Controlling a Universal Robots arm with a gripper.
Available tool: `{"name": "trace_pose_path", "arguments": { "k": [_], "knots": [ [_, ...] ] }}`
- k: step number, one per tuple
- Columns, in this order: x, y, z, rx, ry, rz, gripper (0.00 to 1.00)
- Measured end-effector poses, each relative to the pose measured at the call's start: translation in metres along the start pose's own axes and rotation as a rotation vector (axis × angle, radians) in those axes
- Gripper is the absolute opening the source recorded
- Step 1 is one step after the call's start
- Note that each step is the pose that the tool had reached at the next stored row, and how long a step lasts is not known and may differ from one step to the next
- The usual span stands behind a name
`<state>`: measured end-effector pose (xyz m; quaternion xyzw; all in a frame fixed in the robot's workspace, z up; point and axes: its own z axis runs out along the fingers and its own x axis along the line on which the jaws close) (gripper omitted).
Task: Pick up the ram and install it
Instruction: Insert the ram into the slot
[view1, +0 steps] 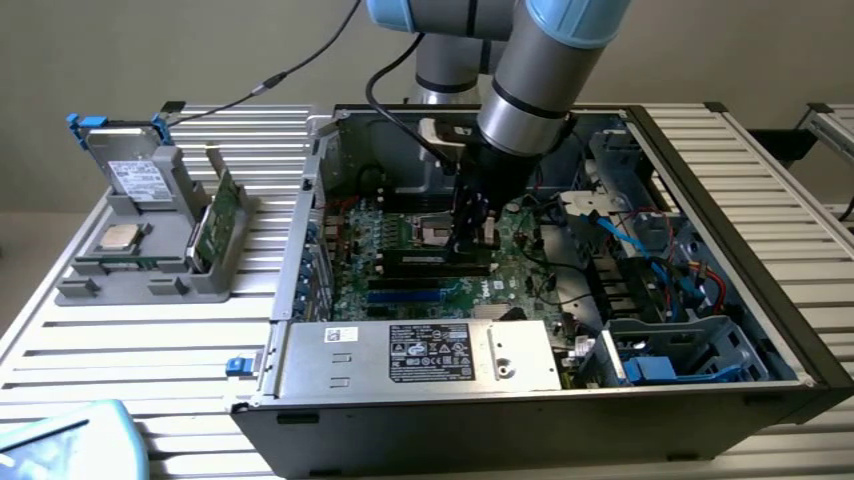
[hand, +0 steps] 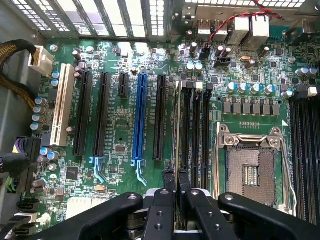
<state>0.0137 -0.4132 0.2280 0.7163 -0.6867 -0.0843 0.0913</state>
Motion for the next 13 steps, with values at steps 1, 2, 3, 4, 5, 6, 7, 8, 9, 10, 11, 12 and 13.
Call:
{"name": "trace_pose_path", "arguments": {
  "k": [1,2,3,4,5,6,7,8,9,10,11,12,13],
  "knots": [
    [0.0000,0.0000,0.0000,0.0000,0.0000,0.000,0.14],
    [0.0000,0.0000,0.0000,-0.0001,0.0002,0.000,0.14],
    [0.0000,-0.0001,0.0001,-0.0001,0.0003,0.000,0.14],
    [-0.0002,-0.0002,0.0004,-0.0001,0.0001,0.000,0.14],
    [-0.0003,-0.0003,0.0005,0.0000,0.0002,0.000,0.14],
    [-0.0005,-0.0003,0.0007,-0.0001,0.0003,0.000,0.14],
    [-0.0006,-0.0003,0.0009,-0.0001,0.0003,0.000,0.14],
    [-0.0007,-0.0003,0.0010,0.0000,0.0003,0.000,0.14],
    [-0.0007,-0.0003,0.0010,0.0000,0.0004,0.000,0.14],
    [-0.0009,-0.0004,0.0012,-0.0001,0.0006,0.000,0.14],
    [-0.0010,-0.0004,0.0013,-0.0006,0.0010,0.000,0.14],
    [-0.0011,-0.0004,0.0014,-0.0012,0.0015,0.000,0.14],
    [-0.0012,-0.0005,0.0015,-0.0022,0.0026,0.001,0.14]
  ]
}}
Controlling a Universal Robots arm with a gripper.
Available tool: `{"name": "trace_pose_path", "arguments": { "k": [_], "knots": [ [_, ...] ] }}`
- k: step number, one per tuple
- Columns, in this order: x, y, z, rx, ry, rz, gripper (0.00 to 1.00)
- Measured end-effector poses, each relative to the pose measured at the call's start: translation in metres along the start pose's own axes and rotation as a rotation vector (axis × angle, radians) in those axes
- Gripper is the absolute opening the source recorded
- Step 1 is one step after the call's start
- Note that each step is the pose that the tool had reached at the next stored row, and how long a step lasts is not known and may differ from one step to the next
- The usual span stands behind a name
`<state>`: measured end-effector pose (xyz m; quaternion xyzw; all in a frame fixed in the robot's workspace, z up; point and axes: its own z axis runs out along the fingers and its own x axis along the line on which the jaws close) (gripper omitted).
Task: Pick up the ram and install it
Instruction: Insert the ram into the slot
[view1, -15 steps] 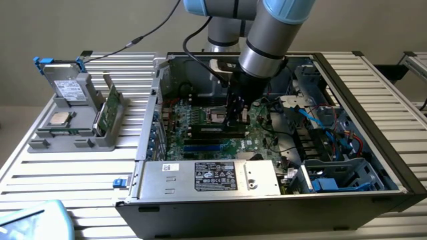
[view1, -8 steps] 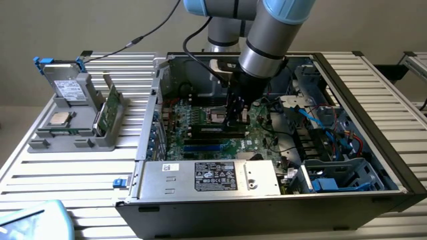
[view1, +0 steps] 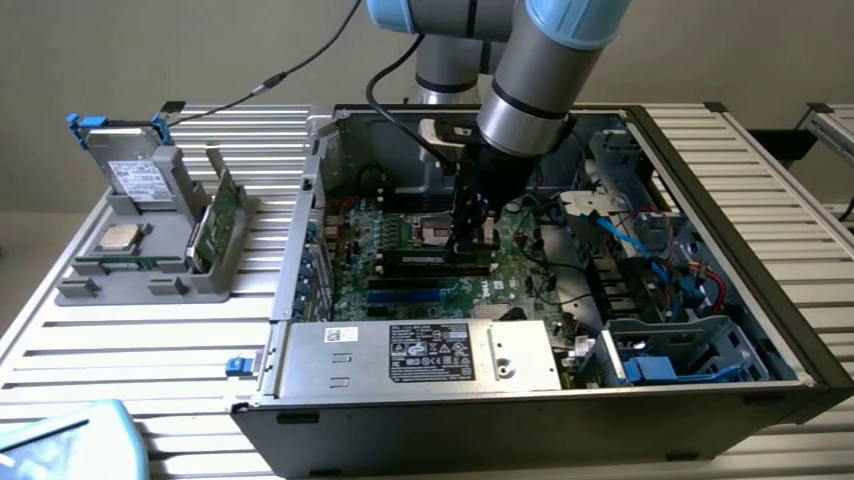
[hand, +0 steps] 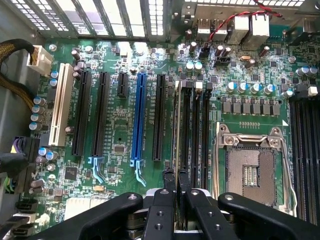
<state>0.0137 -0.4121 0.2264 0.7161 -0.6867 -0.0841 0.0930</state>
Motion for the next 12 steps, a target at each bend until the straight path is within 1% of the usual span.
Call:
{"name": "trace_pose_path", "arguments": {
  "k": [4,12],
  "knots": [
    [-0.0008,-0.0003,0.0007,-0.0027,0.0044,0.001,0.14],
    [-0.0035,-0.0008,0.0024,-0.0036,0.0133,0.003,0.14]
  ]
}}
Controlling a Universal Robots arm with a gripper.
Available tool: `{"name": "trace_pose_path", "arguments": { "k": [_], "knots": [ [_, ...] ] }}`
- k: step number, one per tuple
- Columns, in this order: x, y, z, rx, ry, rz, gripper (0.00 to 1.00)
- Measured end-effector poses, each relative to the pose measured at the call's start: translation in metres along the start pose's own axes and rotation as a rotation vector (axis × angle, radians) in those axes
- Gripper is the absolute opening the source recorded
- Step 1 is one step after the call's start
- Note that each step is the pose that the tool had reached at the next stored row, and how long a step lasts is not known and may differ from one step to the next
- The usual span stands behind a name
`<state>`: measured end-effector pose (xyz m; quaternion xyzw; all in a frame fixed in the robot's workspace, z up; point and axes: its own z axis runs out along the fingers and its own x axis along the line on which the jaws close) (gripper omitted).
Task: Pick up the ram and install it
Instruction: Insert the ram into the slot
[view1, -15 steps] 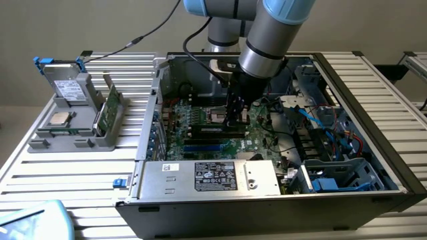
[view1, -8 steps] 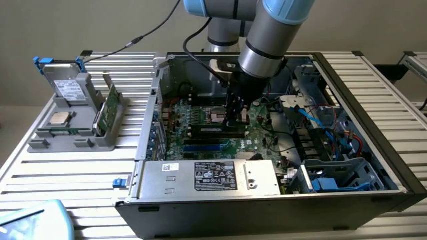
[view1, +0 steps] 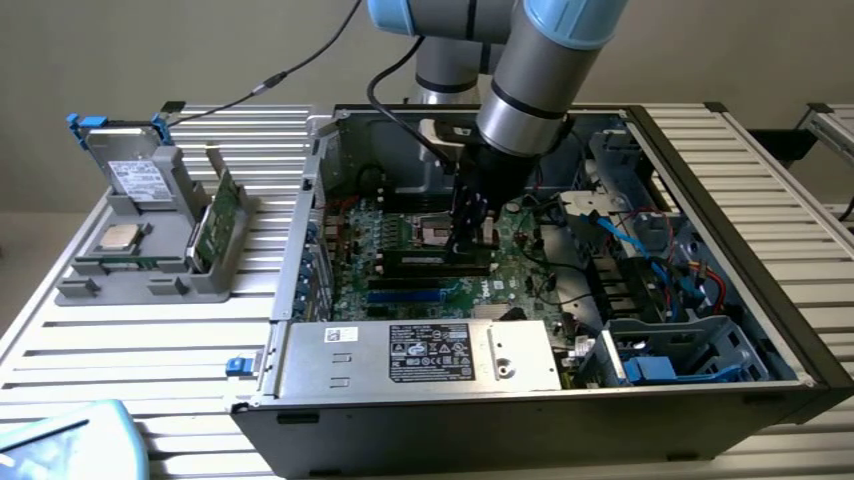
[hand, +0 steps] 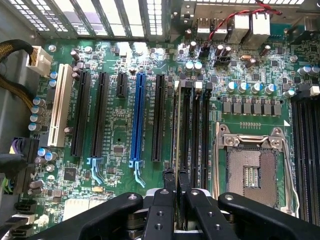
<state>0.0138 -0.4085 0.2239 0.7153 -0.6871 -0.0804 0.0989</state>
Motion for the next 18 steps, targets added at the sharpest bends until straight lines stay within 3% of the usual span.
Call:
{"name": "trace_pose_path", "arguments": {
  "k": [4,18],
  "knots": [
    [-0.0002,0.0000,0.0002,-0.0014,0.0038,0.001,0.14],
    [-0.0001,-0.0011,0.0002,-0.0015,0.0043,0.000,0.14]
  ]
}}
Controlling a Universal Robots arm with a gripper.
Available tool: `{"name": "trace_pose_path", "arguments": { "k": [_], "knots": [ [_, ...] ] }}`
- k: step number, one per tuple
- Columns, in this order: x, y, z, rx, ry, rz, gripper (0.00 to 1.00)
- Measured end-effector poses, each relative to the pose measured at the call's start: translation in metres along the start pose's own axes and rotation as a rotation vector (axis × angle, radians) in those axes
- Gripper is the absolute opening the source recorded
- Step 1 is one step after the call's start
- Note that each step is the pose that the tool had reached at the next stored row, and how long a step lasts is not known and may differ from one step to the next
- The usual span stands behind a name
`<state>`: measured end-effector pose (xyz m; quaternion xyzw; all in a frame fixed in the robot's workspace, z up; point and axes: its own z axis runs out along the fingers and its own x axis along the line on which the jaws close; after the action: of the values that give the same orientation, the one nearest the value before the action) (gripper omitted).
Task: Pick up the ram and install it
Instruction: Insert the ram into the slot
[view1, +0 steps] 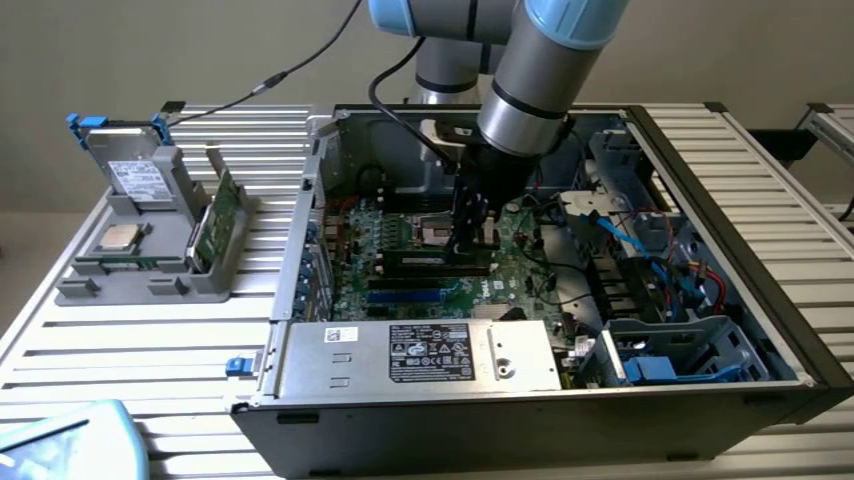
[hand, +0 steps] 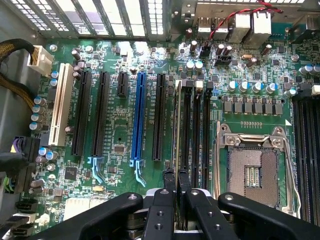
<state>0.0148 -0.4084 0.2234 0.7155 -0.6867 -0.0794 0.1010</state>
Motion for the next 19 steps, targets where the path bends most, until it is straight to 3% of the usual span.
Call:
{"name": "trace_pose_path", "arguments": {
  "k": [12,19],
  "knots": [
    [-0.0009,-0.0006,0.0022,-0.0006,0.0009,0.001,0.14],
    [-0.0009,-0.0013,0.0021,-0.0072,0.0001,0.002,0.14]
  ]
}}
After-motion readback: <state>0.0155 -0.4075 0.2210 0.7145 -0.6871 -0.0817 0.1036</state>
